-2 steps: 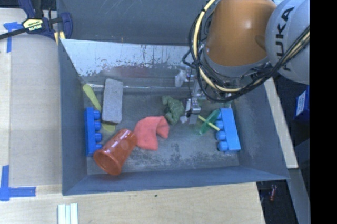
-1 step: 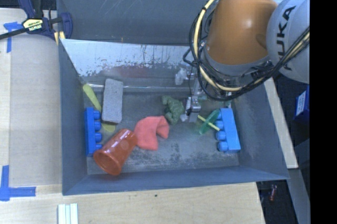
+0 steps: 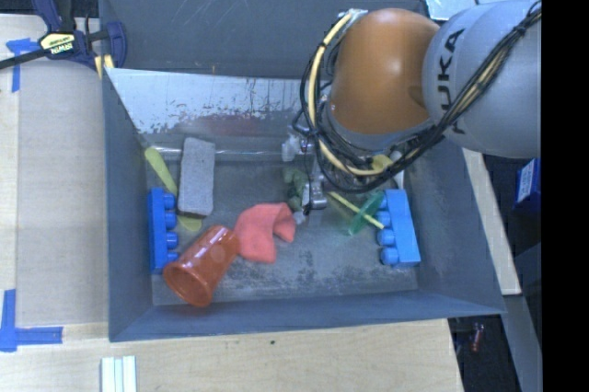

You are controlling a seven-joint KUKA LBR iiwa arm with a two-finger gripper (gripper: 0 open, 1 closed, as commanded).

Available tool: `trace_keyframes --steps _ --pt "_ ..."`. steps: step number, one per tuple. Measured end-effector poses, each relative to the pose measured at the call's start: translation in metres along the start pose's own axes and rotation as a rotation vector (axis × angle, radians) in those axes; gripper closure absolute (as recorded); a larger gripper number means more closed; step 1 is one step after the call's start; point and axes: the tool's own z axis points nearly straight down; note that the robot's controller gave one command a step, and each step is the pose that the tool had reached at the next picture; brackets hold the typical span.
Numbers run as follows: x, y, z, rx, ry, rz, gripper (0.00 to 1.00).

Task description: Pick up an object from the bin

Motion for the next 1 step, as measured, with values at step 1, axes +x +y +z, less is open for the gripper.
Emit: trace_keyframes --steps 1 --pt "0.0063 0.0263 0.0664 0.0 -0.004 0.022 0.0"
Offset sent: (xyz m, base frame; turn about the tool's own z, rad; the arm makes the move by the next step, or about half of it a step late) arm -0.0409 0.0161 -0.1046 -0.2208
